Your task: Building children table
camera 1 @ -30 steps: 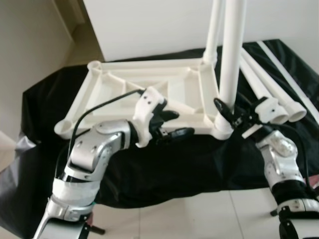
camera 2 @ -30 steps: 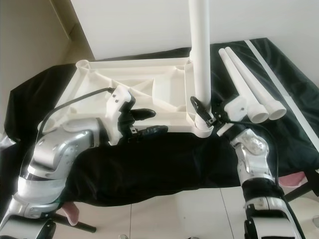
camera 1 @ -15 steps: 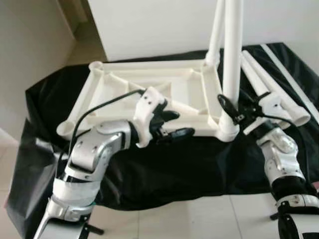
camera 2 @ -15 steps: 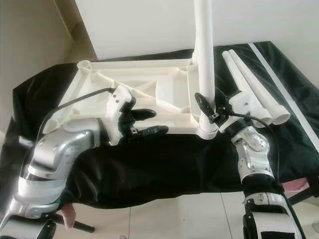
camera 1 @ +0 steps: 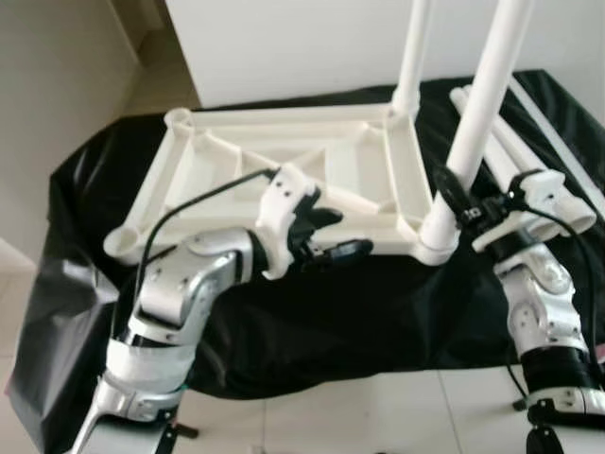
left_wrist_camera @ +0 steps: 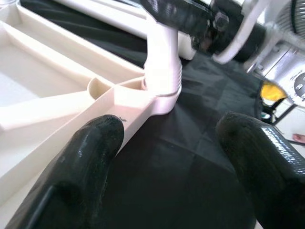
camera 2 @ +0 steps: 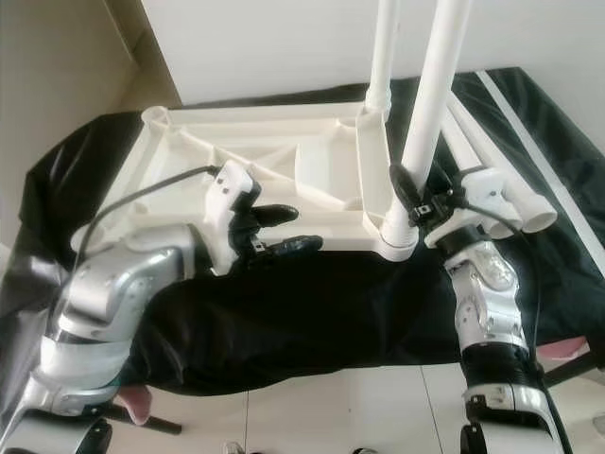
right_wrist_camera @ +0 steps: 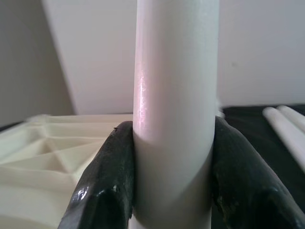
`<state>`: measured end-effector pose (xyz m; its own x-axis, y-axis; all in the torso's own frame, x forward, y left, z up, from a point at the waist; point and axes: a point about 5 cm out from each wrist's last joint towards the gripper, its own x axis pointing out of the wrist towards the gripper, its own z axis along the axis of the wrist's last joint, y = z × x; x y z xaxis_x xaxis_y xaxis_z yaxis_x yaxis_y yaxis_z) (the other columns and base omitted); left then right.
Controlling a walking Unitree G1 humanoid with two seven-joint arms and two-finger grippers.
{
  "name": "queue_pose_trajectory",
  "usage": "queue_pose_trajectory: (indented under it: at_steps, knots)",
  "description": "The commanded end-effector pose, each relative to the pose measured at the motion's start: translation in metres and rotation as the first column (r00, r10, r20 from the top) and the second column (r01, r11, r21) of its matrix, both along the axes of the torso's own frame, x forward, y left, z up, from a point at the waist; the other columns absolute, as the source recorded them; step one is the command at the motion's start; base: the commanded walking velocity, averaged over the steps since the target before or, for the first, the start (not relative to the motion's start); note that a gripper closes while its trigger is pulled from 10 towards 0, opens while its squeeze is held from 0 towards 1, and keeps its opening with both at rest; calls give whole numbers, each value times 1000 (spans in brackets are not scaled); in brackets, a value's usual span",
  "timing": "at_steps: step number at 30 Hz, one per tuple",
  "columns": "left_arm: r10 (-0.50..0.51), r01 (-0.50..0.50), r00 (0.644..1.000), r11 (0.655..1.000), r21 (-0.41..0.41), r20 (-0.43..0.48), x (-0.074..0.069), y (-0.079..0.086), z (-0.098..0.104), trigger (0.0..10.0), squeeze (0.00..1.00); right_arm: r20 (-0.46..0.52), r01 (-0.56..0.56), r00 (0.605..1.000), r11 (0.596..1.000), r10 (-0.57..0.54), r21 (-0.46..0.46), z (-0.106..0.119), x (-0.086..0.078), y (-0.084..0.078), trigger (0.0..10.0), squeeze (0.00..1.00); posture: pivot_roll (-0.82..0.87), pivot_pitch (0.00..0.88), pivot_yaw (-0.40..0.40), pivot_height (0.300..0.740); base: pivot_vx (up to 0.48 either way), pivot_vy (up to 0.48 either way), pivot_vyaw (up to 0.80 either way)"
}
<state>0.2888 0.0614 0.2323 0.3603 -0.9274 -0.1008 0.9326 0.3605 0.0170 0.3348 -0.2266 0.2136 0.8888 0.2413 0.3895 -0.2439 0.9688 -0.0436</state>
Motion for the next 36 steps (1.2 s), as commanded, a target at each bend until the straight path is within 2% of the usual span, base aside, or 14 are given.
queue_pose_trajectory:
  at_steps: [1,5,7,11,15,17,18,19,24,27,28,32,33,36]
  knots:
    - [9,-9,1000,1000,-5,0,2,1,1,10000,0,-72,63,995,998,-63,-11,-2,3,-5,10000,0,-38,108,83,740,0,0,0]
    - [12,-12,1000,1000,-13,-1,2,0,1,10000,0,-121,106,987,994,-110,-39,3,9,-5,10000,0,-38,108,78,740,0,0,0]
    - [19,-19,1000,1000,-21,-3,1,0,1,10000,0,-191,207,958,977,-213,-50,8,16,-10,10000,0,-38,108,67,740,0,0,0]
    - [28,-28,1000,999,-28,-8,1,-1,-1,10000,0,-151,278,949,960,-278,-18,24,18,-15,10000,0,-39,106,57,740,0,0,0]
    - [34,-34,999,999,-32,-9,1,-2,-1,10000,0,-203,347,916,937,-347,-34,28,22,-20,10000,0,-43,106,51,740,0,0,0]
    - [48,-48,999,998,-40,-11,2,-1,-1,10000,0,-207,390,901,921,-382,-3,39,25,-26,10000,0,-47,105,44,740,0,0,0]
    - [51,-52,999,998,-45,-11,3,-2,-1,10000,0,-181,396,905,918,-386,21,47,25,-29,10000,0,-50,104,40,740,0,0,0]
    - [53,-54,999,997,-46,-13,3,-3,-1,10000,0,-196,399,899,917,-391,5,49,26,-30,10000,0,-51,103,39,740,0,0,0]
    - [52,-53,999,997,-51,-16,3,-4,-2,10000,0,-224,402,891,915,-396,-17,54,27,-31,10000,0,-54,99,33,740,0,0,0]
    - [57,-58,998,997,-58,-21,3,-4,-2,10000,0,-207,422,888,906,-411,9,58,25,-32,10000,0,-54,99,33,740,0,0,0]
    - [57,-58,998,996,-60,-24,3,-5,-2,10000,0,-244,415,882,910,-402,1,56,26,-33,10000,0,-56,93,32,740,0,0,0]
    - [34,-36,999,997,-66,-29,0,-7,-2,10000,0,-318,437,838,894,-443,-94,52,27,-42,10000,0,-56,95,29,740,0,0,0]
    - [32,-34,999,997,-66,-30,0,-7,-2,10000,0,-362,436,817,892,-448,-119,47,28,-44,10000,0,-56,96,29,740,0,0,0]
    - [32,-34,999,997,-65,-30,0,-7,-2,10000,0,-395,435,800,890,-452,-137,44,29,-46,10000,0,-56,96,29,740,0,0,0]
